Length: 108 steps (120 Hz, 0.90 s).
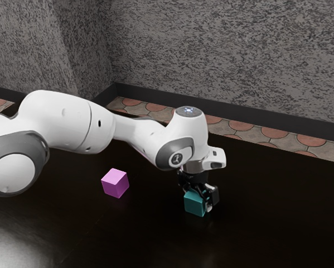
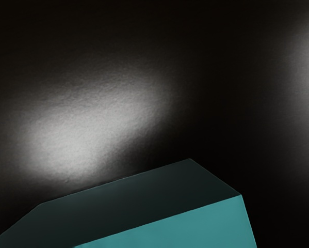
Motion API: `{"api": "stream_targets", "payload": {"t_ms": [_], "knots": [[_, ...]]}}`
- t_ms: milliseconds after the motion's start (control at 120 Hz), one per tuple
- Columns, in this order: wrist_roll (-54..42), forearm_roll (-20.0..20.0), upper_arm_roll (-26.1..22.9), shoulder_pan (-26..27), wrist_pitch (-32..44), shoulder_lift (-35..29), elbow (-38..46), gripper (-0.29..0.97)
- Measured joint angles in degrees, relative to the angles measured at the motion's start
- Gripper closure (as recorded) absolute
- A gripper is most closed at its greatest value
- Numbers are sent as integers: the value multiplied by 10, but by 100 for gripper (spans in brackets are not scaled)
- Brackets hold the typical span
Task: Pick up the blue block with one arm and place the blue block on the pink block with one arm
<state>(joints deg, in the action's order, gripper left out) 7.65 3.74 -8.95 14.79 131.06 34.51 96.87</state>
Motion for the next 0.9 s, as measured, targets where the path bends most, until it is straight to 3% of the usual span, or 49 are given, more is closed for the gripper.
{"api": "stream_targets", "payload": {"t_ms": [117, 350, 567, 708, 900], "knots": [[3, -2, 1, 0, 3, -2, 2, 17], [10, 1, 2, 1, 5, -16, 7, 30], [21, 8, 22, -2, 5, -167, 127, 32], [30, 13, 29, -73, 1, -299, 237, 32], [33, 27, 32, -175, -9, -302, 238, 32]]}}
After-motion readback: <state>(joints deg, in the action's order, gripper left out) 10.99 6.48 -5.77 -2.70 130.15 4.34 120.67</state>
